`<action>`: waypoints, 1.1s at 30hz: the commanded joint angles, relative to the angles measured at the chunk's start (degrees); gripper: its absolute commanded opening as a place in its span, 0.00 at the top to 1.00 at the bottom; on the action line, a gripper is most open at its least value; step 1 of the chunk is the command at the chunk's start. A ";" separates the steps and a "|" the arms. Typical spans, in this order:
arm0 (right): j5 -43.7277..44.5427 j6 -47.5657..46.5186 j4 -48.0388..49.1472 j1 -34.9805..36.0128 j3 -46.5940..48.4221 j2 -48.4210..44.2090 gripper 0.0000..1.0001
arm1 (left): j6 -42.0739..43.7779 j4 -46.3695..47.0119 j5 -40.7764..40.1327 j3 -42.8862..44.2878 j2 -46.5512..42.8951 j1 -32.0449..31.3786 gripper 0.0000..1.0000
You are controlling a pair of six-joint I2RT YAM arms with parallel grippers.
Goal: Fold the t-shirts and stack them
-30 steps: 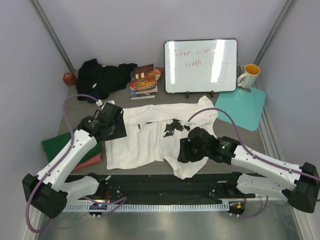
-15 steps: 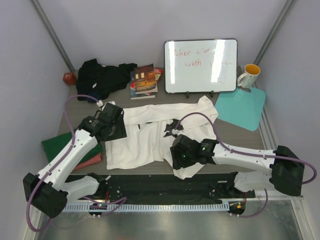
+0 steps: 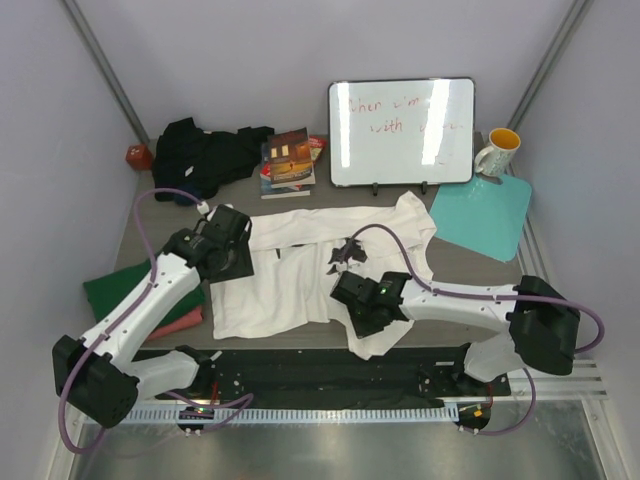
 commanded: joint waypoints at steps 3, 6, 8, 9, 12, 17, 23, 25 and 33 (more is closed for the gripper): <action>8.17 -2.64 -15.87 0.90 12.93 1.60 0.99 | 0.79 -0.66 -1.10 0.51 1.02 -0.05 0.45; 9.31 -3.78 -21.77 0.98 17.50 3.53 0.99 | 1.50 -0.93 -1.01 0.69 1.90 -0.05 0.46; 9.93 -4.40 -24.57 0.99 19.96 4.41 0.99 | 1.76 -0.93 -0.93 0.78 1.99 -0.05 0.46; 10.02 -4.66 -25.11 1.07 20.58 5.20 0.99 | 1.85 -0.84 -0.58 0.87 1.90 -0.05 0.46; 10.02 -5.54 -26.35 1.07 22.17 6.52 0.99 | 1.94 -1.36 0.56 1.22 2.07 -0.05 0.44; 11.34 -7.39 -26.79 1.07 23.83 9.16 0.99 | -0.52 -5.67 3.20 0.53 2.61 -0.22 0.44; 15.12 -11.25 -26.26 0.98 27.61 13.64 0.98 | -7.99 -7.96 2.41 -2.12 -0.56 -4.26 0.45; 15.64 -12.75 -25.83 0.90 29.36 15.22 0.97 | -10.53 -8.92 2.77 -2.21 -0.65 -4.35 0.45; 14.68 -17.58 -19.94 -3.14 31.39 16.98 0.98 | -14.58 -7.69 3.38 -6.60 1.02 -5.85 0.50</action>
